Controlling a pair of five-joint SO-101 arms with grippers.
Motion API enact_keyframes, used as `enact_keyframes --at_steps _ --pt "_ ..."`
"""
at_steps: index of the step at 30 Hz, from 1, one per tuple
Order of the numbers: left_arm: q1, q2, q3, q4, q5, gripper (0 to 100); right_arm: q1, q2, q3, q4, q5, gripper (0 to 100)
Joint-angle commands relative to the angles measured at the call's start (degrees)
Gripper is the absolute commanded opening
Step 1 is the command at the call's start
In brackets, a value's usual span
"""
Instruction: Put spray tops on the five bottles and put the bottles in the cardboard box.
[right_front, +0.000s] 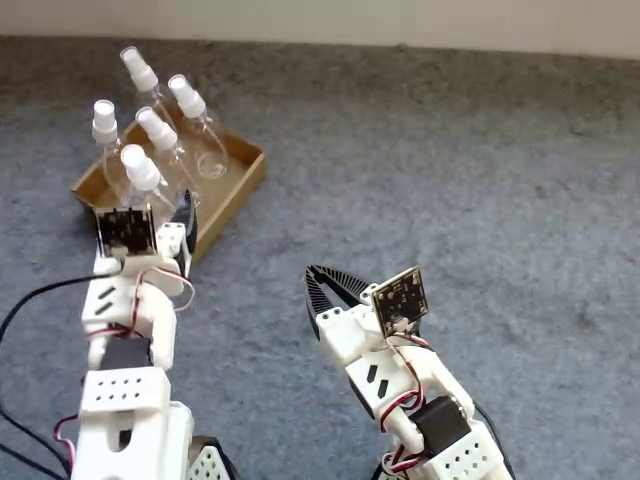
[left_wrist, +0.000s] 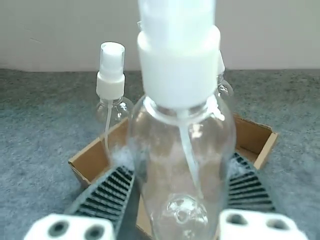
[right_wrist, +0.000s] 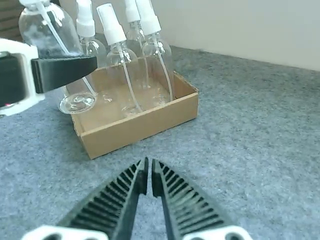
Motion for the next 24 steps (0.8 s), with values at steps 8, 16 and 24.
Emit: enact_keyframes --at_steps 8,16,24 --pt "0.31 -0.57 -27.47 24.88 -0.18 7 -0.31 -0.84 6.99 -0.04 0.09 1.1" --pt "0.13 15.43 -34.24 25.32 -0.18 7 -0.13 -0.75 6.99 -0.04 0.09 1.1" --pt "0.04 22.2 -32.66 24.0 -0.26 7 -0.13 -0.75 6.99 -0.04 0.09 1.1"
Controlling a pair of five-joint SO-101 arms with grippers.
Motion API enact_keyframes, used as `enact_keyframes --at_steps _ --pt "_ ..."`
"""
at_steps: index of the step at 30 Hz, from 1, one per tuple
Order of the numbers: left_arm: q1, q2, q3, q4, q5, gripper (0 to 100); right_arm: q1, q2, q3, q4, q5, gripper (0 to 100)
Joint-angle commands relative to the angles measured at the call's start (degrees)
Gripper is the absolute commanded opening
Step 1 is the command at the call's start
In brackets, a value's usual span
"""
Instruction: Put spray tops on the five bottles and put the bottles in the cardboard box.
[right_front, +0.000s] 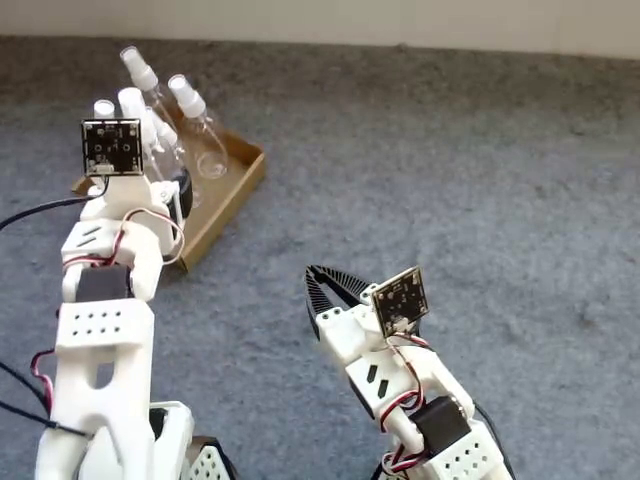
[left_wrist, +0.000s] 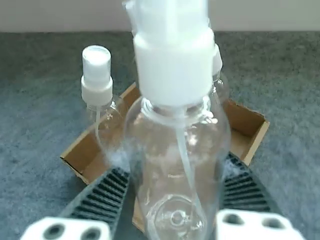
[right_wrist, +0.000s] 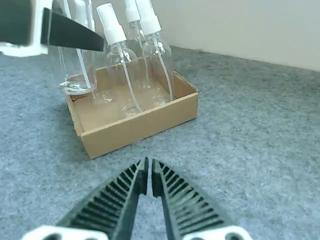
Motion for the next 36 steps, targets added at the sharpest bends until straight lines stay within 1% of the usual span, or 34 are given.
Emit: enact_keyframes --at_steps 1,6,8,13,19,27,36 --pt "0.22 2.07 -0.92 -3.78 -0.35 7 -0.13 -0.75 6.99 -0.04 0.18 1.1" --pt "0.31 2.59 10.86 -22.77 -0.62 7 -0.13 -0.75 6.99 -0.04 0.18 1.1" --pt "0.31 3.03 13.76 -28.31 -0.62 7 -0.13 -0.75 6.99 -0.04 0.18 1.1" --pt "0.22 4.53 17.45 -32.97 -0.62 7 -0.04 -0.75 6.99 -0.04 0.18 1.1" --pt "0.31 9.27 21.05 -41.76 -0.62 7 -0.04 -0.66 6.99 -0.04 0.18 1.1" --pt "0.31 19.03 21.14 -50.9 -0.35 7 -0.04 -0.66 6.99 -0.04 0.18 1.1" --pt "0.31 26.86 21.14 -57.76 -0.35 7 -0.04 -0.66 6.99 -0.04 0.26 1.1"
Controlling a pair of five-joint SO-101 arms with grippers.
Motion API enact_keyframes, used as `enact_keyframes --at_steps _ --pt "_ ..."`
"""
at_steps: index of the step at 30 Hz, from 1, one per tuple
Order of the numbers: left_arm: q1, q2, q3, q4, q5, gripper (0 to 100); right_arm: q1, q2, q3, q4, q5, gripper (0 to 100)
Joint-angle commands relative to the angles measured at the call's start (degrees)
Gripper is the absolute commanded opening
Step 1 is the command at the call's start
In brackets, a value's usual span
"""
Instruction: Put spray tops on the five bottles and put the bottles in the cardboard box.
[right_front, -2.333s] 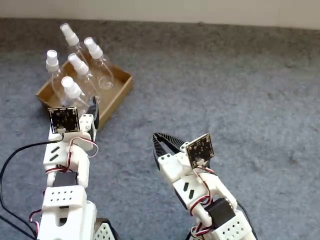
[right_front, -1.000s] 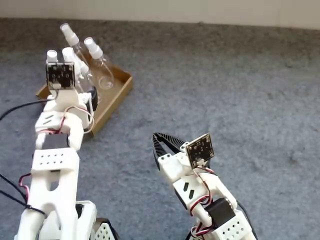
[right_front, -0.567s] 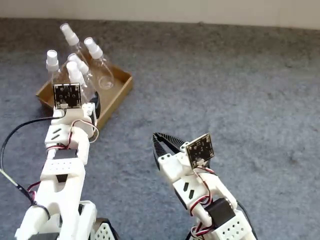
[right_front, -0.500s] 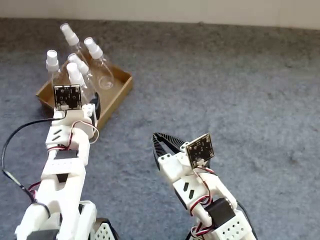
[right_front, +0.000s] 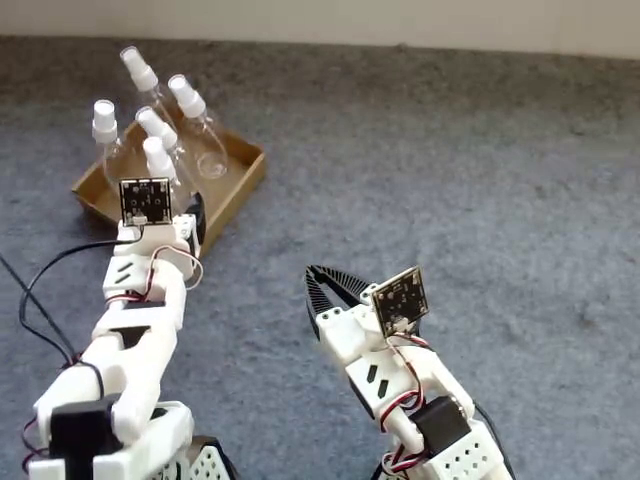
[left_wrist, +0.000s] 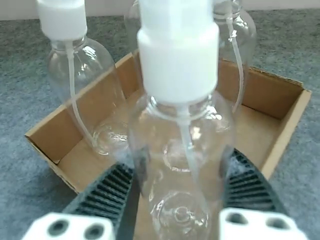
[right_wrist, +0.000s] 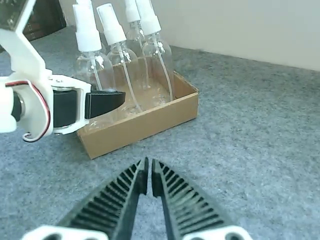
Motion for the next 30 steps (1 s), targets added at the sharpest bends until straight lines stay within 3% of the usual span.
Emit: enact_keyframes --at_steps 1,19,25,30 --pt "0.31 1.98 -0.4 -3.69 -0.35 7 -0.04 -0.66 6.99 -0.04 0.35 1.1" --pt "0.4 6.02 2.86 -9.58 -0.62 7 -0.04 -0.48 6.99 -0.04 0.35 1.1" --pt "0.31 6.02 3.12 -9.32 -0.35 21 -0.04 -0.48 6.99 -0.04 0.35 1.1" --pt "0.04 6.02 3.12 -9.41 -0.35 24 -0.04 -0.4 6.99 -0.04 0.35 1.1"
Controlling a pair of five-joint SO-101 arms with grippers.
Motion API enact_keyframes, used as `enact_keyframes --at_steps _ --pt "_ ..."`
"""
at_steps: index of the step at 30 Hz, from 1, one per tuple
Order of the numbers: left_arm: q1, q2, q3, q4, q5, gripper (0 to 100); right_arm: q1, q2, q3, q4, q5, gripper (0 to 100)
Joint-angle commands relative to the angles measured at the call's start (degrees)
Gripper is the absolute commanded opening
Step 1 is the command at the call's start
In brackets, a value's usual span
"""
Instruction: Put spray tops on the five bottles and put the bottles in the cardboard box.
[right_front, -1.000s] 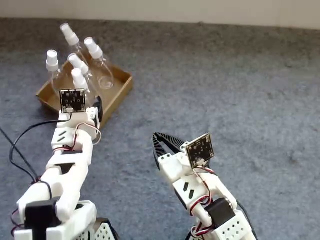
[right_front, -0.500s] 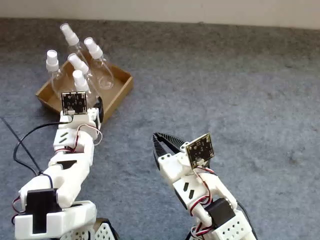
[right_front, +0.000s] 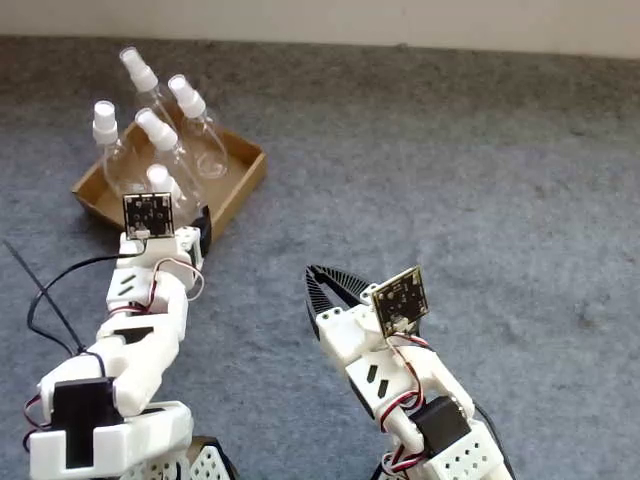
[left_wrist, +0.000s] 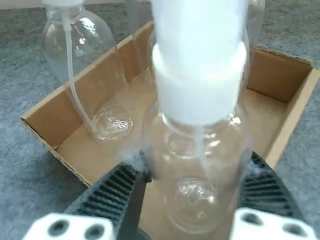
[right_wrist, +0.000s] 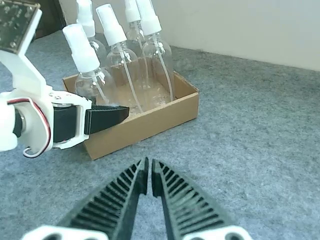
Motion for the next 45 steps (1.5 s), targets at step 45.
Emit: enact_keyframes --at_steps 45 --pt "-1.36 -20.26 4.35 14.77 -4.66 38 -0.04 -0.4 6.99 -0.04 0.44 1.1"
